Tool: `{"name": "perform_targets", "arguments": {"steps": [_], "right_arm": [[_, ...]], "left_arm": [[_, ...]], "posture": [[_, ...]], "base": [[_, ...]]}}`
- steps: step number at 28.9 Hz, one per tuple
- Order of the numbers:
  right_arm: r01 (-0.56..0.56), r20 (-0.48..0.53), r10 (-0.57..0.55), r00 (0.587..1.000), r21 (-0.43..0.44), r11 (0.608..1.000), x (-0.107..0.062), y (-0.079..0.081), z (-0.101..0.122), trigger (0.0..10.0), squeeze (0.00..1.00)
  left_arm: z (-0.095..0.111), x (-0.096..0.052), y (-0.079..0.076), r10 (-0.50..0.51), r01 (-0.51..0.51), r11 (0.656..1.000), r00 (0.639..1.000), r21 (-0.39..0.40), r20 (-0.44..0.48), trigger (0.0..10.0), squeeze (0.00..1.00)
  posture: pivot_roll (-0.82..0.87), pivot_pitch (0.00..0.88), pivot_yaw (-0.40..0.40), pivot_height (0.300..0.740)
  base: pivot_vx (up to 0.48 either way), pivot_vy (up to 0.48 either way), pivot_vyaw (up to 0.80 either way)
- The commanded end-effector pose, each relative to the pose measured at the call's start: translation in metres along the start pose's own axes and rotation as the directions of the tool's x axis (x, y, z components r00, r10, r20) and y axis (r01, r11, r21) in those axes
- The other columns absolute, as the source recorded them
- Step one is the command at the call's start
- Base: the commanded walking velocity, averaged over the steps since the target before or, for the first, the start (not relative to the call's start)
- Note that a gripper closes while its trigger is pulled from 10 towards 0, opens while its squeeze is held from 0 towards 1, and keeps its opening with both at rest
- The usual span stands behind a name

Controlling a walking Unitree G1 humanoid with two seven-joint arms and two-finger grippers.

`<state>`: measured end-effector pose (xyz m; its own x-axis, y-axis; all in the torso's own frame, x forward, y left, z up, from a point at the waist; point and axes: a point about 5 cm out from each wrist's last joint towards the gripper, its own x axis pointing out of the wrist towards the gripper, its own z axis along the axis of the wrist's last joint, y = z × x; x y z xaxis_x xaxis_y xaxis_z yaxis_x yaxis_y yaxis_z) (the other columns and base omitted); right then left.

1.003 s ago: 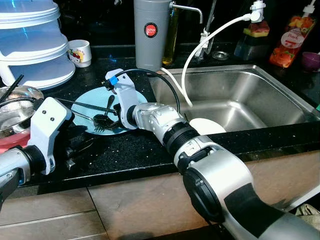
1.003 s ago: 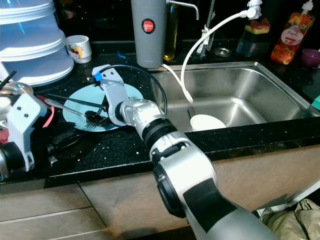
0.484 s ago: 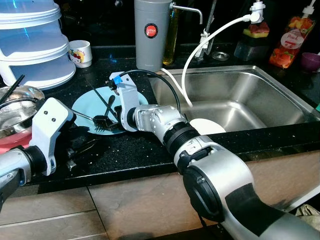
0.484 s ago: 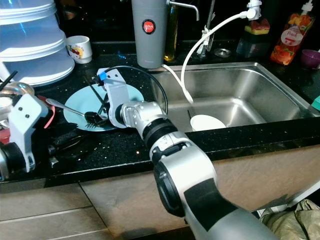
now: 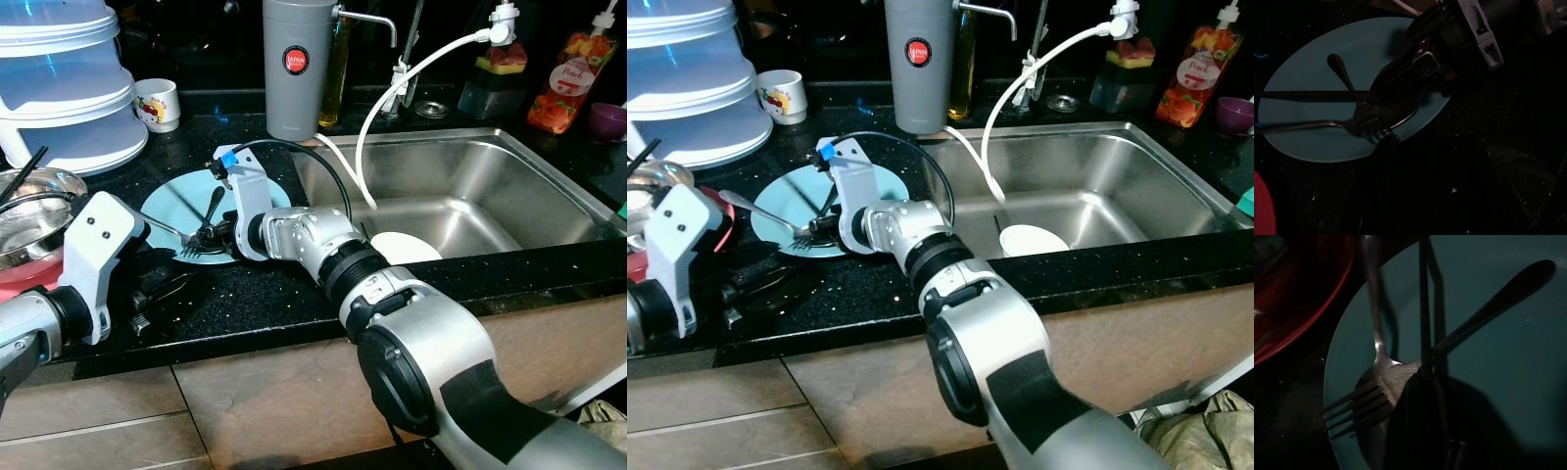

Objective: Kitchen organization

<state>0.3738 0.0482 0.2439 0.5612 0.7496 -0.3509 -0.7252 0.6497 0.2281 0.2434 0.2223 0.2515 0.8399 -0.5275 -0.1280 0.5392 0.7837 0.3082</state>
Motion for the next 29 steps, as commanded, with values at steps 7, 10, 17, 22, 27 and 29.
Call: {"name": "perform_targets", "arguments": {"steps": [7,10,17,22,27,29], "right_arm": [[-0.006,0.006,0.006,1.000,0.120,0.993,-0.001,-0.005,-0.005,0.0,0.00],[-0.025,0.033,0.019,0.999,0.187,0.982,-0.004,-0.007,-0.001,0.0,0.00],[-0.106,0.226,0.018,0.974,0.383,0.918,-0.039,-0.039,0.038,0.0,0.00],[-0.077,0.294,-0.047,0.955,0.396,0.915,-0.067,-0.065,0.055,0.0,0.00],[0.139,0.308,-0.229,0.923,0.288,0.947,-0.094,-0.102,0.056,0.0,0.00],[0.222,0.303,-0.283,0.910,0.221,0.950,-0.101,-0.112,0.054,0.0,0.00]], "left_arm": [[0.001,0.002,-0.002,-0.024,0.024,0.999,1.000,0.025,-0.012,10.0,0.00],[0.001,0.003,-0.001,-0.023,0.023,0.999,1.000,0.026,-0.009,10.0,0.00],[0.002,0.006,-0.005,-0.031,0.031,0.999,1.000,0.022,0.006,10.0,0.00],[0.003,0.012,-0.009,-0.050,0.050,0.999,0.998,0.016,0.024,10.0,0.00],[0.006,0.024,-0.009,-0.028,0.026,0.999,0.999,0.038,0.047,10.0,0.00],[0.008,0.028,-0.010,-0.017,0.015,0.999,0.998,0.038,0.062,10.0,0.00]], "posture": [[0.09,0.066,-0.048,0.740],[0.09,0.068,-0.050,0.740],[0.09,0.069,-0.053,0.740],[0.07,0.068,-0.048,0.740],[0.07,0.069,-0.050,0.740],[0.06,0.070,-0.044,0.740]], "base": [[0.000,0.000,0.00],[0.000,0.000,0.00],[0.000,0.000,0.00],[0.000,0.000,0.00],[0.000,0.000,0.00],[0.000,0.000,0.00]]}}
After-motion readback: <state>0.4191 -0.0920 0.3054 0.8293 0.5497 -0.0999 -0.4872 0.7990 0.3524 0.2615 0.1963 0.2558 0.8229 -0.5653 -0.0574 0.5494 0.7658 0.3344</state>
